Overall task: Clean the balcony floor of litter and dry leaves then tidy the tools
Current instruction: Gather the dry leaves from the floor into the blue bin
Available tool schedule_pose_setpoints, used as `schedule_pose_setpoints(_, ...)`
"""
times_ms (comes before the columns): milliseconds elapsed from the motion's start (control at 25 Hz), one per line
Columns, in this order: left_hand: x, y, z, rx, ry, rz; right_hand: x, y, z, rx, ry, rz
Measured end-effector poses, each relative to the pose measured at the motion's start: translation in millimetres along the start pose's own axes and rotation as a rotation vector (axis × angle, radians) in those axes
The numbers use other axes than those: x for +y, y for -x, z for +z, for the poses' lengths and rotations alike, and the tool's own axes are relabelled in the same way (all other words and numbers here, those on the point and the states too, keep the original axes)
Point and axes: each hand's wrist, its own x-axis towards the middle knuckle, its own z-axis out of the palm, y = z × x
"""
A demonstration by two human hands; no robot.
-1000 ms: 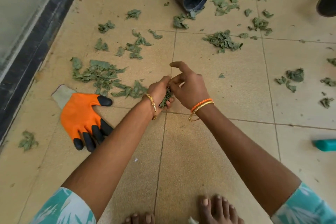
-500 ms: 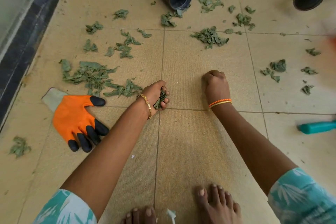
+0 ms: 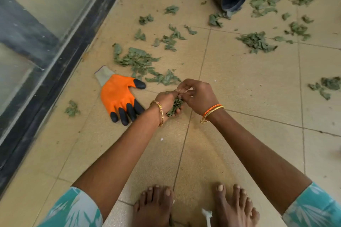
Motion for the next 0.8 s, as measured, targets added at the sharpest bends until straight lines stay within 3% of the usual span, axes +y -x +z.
schedule_pose_setpoints(120, 4, 5, -30, 0.101, -0.017, -0.011, -2, -29, 13, -0.040, 0.166, -0.123)
schedule_pose_setpoints(280, 9, 14, -64, 0.219, 0.019, -0.035, 14, -60, 31, -0.371, 0.513, -0.181)
schedule_pose_setpoints(440, 8, 25, -81, 0.236, 0.070, -0.047, 36, -28, 37, -0.052, 0.485, -0.279)
schedule_pose_setpoints(560, 7, 33, -83, 0.207, 0.133, -0.065, 30, -26, 30, 0.068, 0.414, -0.248)
schedule_pose_setpoints(680, 10, 33, -80, 0.138, 0.198, -0.083, 2, -29, 20, 0.073, 0.207, -0.164)
schedule_pose_setpoints(800, 15, 23, -75, 0.079, 0.198, -0.081, -33, -21, 27, -0.085, 0.155, -0.245)
